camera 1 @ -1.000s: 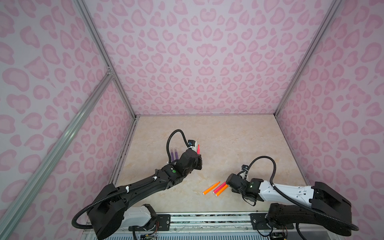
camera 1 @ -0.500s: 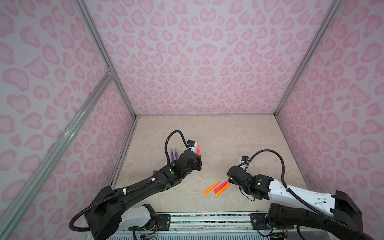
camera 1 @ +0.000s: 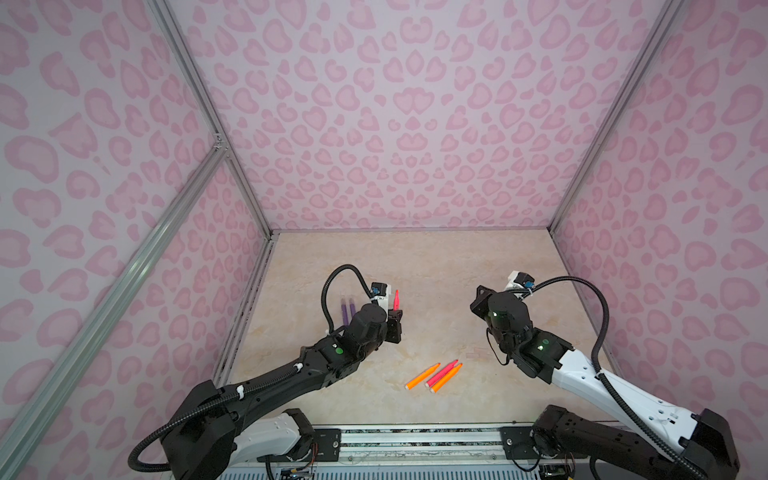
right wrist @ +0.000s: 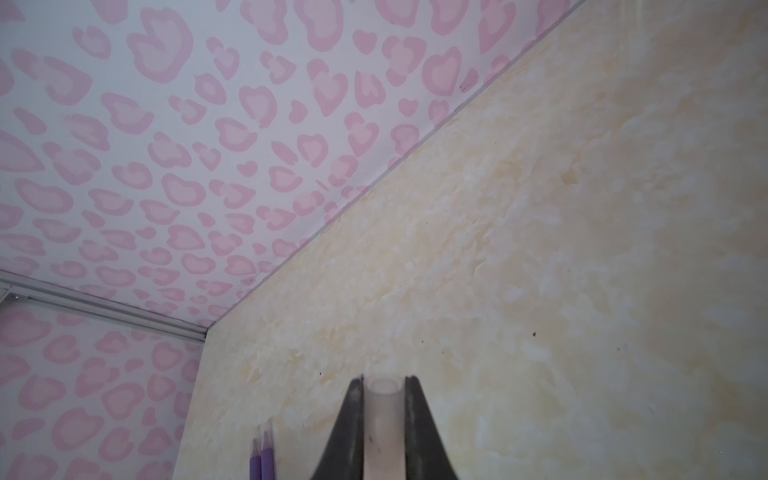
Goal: Insert the pens into the pen caps
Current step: 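Lift the cap and carry it toward the highlighter in the left gripper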
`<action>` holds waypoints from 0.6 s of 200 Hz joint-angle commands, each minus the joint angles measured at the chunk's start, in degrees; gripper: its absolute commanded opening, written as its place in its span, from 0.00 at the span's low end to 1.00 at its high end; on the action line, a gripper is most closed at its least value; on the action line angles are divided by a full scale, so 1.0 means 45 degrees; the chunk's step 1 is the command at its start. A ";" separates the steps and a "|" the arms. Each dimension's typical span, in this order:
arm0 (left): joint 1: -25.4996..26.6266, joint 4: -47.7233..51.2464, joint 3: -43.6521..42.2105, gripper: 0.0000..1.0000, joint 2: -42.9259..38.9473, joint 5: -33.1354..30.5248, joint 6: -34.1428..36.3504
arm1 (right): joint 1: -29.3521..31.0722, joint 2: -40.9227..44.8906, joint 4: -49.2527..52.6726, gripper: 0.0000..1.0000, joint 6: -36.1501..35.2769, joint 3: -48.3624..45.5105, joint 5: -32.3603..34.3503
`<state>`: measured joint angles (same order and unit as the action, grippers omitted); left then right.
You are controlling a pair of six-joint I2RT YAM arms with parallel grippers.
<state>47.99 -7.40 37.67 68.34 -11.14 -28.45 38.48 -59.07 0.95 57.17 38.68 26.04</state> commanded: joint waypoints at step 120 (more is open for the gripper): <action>0.0084 -0.1817 0.1377 0.03 0.2680 0.5741 0.0548 | -0.1591 -0.3639 -0.5898 0.00 -0.2121 0.0546 -0.7003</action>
<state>48.07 -12.58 43.31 80.42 12.23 -26.68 31.11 -75.59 -18.98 48.53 43.07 -1.30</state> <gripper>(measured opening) 0.171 0.138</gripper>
